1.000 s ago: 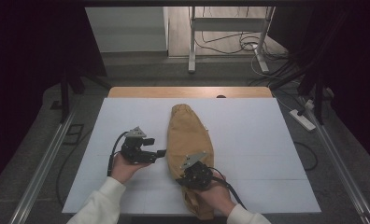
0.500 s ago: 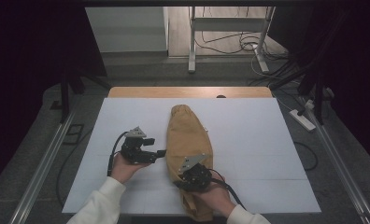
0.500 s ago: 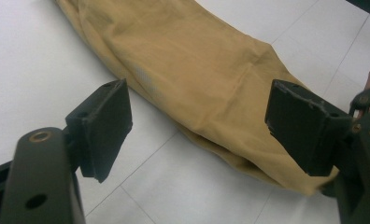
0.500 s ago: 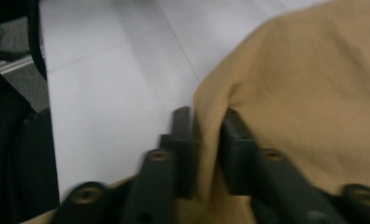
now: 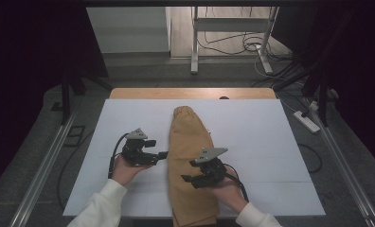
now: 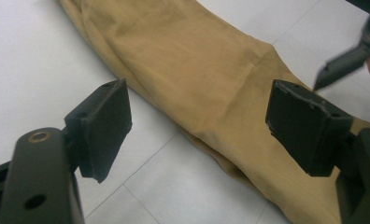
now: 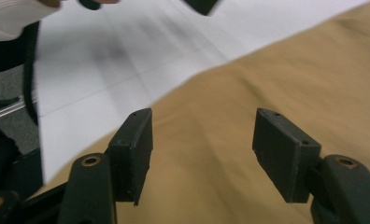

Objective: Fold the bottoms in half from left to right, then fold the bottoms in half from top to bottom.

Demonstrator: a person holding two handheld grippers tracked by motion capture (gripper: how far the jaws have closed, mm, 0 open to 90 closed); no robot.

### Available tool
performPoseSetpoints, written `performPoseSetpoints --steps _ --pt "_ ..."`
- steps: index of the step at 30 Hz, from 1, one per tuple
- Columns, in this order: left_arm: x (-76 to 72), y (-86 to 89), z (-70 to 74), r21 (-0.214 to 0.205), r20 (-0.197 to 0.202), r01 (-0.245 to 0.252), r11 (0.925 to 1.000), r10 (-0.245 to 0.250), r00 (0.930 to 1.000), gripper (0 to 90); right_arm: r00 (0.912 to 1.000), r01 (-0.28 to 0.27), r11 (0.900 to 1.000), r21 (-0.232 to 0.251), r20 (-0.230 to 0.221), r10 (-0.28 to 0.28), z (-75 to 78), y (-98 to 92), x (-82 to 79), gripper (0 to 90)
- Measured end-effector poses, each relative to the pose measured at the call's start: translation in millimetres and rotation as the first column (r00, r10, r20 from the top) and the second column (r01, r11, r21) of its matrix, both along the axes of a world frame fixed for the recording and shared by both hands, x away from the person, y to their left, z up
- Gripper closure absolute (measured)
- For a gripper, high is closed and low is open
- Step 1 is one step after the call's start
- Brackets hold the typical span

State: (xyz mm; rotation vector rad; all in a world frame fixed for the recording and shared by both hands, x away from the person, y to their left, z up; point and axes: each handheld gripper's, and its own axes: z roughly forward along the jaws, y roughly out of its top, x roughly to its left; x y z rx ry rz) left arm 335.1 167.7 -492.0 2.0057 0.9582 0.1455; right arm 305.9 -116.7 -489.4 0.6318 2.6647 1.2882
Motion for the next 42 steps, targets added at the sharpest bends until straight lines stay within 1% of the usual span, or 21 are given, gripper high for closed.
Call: performPoseSetpoints --steps 8,13,18,23,29,31,35,37,42 --pt "1.5 0.7 -1.9 0.0 -0.007 -0.005 1.0 0.005 1.0 21.7 0.9976 0.07 0.9976 -0.001 0.0 -0.07 -5.9 -20.6 16.7 35.2" --pt "1.7 1.0 -2.1 -0.001 -0.007 -0.006 1.0 0.006 1.0 21.7 0.9953 0.096 0.9952 0.019 0.004 -0.096 -4.3 -28.6 22.5 35.2" --pt "2.7 1.3 -2.6 0.001 -0.009 -0.007 1.0 0.007 0.9999 21.7 0.9917 0.129 0.9913 0.029 -0.004 -0.129 -3.0 -37.1 29.4 35.2" --pt "3.5 -0.7 -3.6 0.008 -0.011 -0.003 1.0 0.003 0.9999 21.5 0.9881 0.153 0.9875 0.035 0.006 -0.154 -1.6 -44.2 35.8 35.2" --pt "4.0 -1.3 -3.4 0.005 -0.009 -0.006 1.0 0.006 0.9999 21.5 0.9852 0.171 0.9846 0.035 0.006 -0.172 -0.4 -49.3 40.0 35.2" --pt "4.3 -0.9 -3.4 0.004 -0.009 -0.007 1.0 0.007 0.9999 21.6 0.9844 0.175 0.9835 0.045 0.007 -0.176 0.4 -50.7 41.1 35.2" --pt "4.4 -0.6 -3.4 0.007 -0.011 -0.011 0.9999 0.011 0.9999 21.5 0.9848 0.172 0.9843 0.038 0.016 -0.173 1.1 -52.0 43.6 35.2" --pt "4.1 -0.5 -2.9 0.006 -0.008 -0.014 0.9999 0.014 0.9999 21.5 0.9849 0.173 0.9844 0.034 0.009 -0.173 0.7 -52.1 45.7 35.2" --pt "7.6 -1.6 -3.0 0.004 -0.006 -0.017 0.9999 0.017 0.9998 21.5 0.9846 0.174 0.9844 0.023 0.011 -0.174 0.3 -50.5 50.5 35.2"
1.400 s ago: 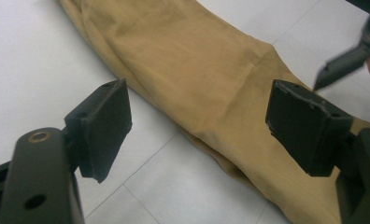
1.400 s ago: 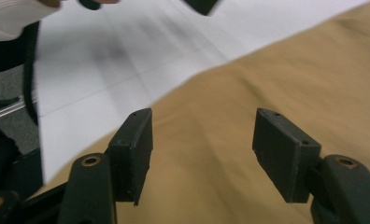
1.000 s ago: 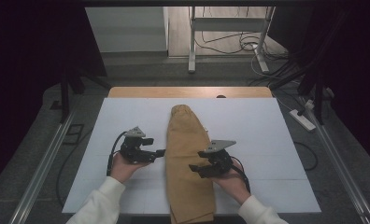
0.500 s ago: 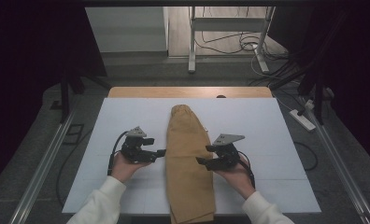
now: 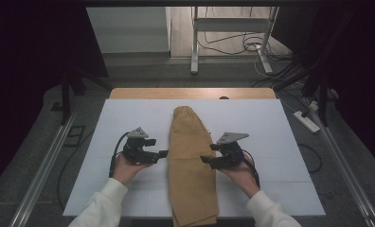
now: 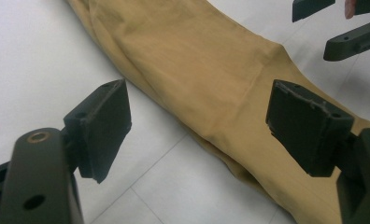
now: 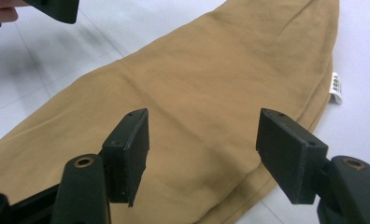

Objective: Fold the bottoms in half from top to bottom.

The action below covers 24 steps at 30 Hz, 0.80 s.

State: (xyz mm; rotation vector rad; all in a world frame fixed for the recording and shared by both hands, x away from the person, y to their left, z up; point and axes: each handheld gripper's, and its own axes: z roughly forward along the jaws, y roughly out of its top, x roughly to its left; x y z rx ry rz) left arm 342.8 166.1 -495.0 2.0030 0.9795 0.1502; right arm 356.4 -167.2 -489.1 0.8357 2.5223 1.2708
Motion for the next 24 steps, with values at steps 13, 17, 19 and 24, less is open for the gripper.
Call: performPoseSetpoints --steps 13,17,19,24 --pt "27.1 -12.3 0.0 -0.016 -0.017 -0.015 0.9998 0.015 0.9997 21.1 0.9994 0.032 0.9995 -0.006 -0.013 -0.032 -0.5 1.9 20.3 35.2" --pt "34.6 -14.1 -0.5 -0.007 -0.022 -0.021 0.9998 0.021 0.9995 21.1 0.999 0.043 0.9991 -0.006 -0.014 -0.043 -2.0 2.9 28.7 35.1" --pt "38.9 -14.4 -1.1 -0.009 -0.028 -0.024 0.9997 0.024 0.9993 21.0 0.9988 0.047 0.9989 -0.005 -0.016 -0.047 -2.8 3.6 33.5 35.1" --pt "44.2 -15.6 -4.4 0.004 -0.031 -0.029 0.9996 0.03 0.9991 21.2 0.9983 0.057 0.9984 -0.007 -0.016 -0.057 -3.2 5.5 44.2 35.1"
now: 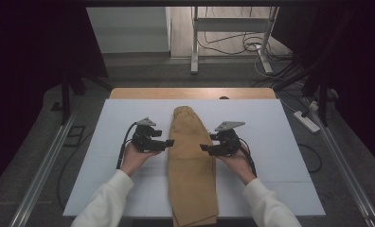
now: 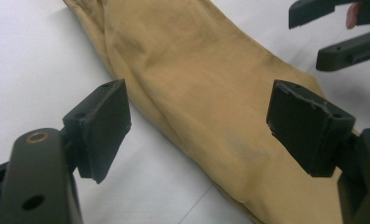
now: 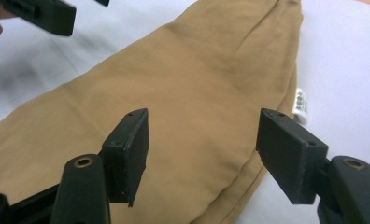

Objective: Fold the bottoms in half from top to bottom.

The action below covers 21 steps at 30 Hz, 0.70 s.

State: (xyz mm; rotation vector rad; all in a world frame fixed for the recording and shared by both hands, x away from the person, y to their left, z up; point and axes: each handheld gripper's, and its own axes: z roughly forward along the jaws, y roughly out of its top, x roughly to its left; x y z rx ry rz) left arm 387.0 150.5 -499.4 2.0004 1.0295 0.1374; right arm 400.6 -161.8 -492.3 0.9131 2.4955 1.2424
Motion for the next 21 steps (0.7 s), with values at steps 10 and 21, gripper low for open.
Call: performPoseSetpoints --steps 10,21 --pt "15.5 -2.3 -5.2 0.003 -0.019 -0.008 1.0 0.008 0.9998 21.2 0.9995 0.032 0.9994 0.016 -0.005 -0.032 2.2 -2.5 16.6 35.0" --pt "31.9 -1.8 -7.1 -0.003 -0.019 -0.026 0.9997 0.026 0.9995 21.2 0.9986 0.048 0.9988 0.013 -0.023 -0.048 -1.7 -7.1 26.7 34.9"
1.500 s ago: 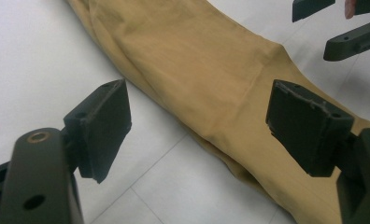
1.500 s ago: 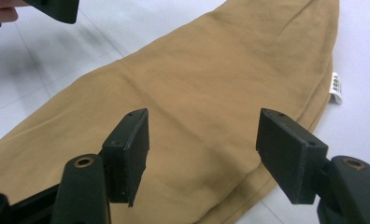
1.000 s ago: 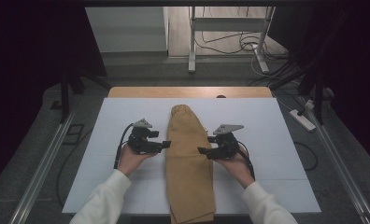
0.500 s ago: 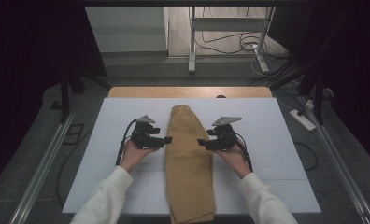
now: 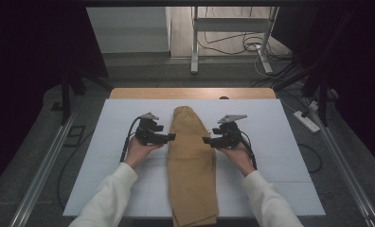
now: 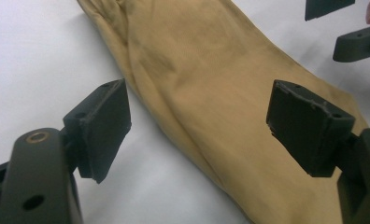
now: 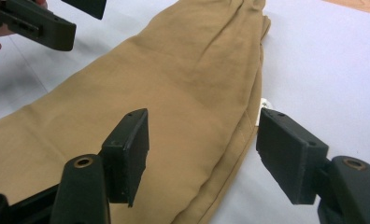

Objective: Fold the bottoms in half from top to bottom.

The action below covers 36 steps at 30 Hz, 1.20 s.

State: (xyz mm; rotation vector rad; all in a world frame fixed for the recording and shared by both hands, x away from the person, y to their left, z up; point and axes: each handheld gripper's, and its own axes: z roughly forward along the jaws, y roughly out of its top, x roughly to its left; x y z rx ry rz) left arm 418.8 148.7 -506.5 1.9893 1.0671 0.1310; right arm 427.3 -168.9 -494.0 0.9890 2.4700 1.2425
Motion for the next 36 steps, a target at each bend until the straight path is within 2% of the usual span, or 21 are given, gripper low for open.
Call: performPoseSetpoints --steps 13,21,29,36 --pt "20.5 6.3 -4.9 0.003 -0.008 -0.041 0.9992 0.041 0.9991 22.1 0.9998 0.008 0.9999 -0.008 -0.016 -0.008 -5.4 6.2 18.5 35.0" --pt "31.6 7.3 -14.1 0.012 -0.033 -0.052 0.9986 0.052 0.9981 22.3 0.9992 0.027 0.9992 -0.031 -0.027 -0.028 -10.5 10.9 37.0 34.7" --pt "39.3 1.2 -20.7 0.03 -0.05 -0.041 0.9987 0.043 0.9978 22.4 0.9994 0.02 0.9982 -0.056 -0.026 -0.021 -13.9 22.1 53.8 34.1" --pt "42.9 -5.7 -26.3 0.035 -0.056 -0.042 0.9985 0.044 0.9974 22.7 0.9987 0.019 0.9964 -0.083 -0.045 -0.023 -20.3 29.1 65.8 33.1"
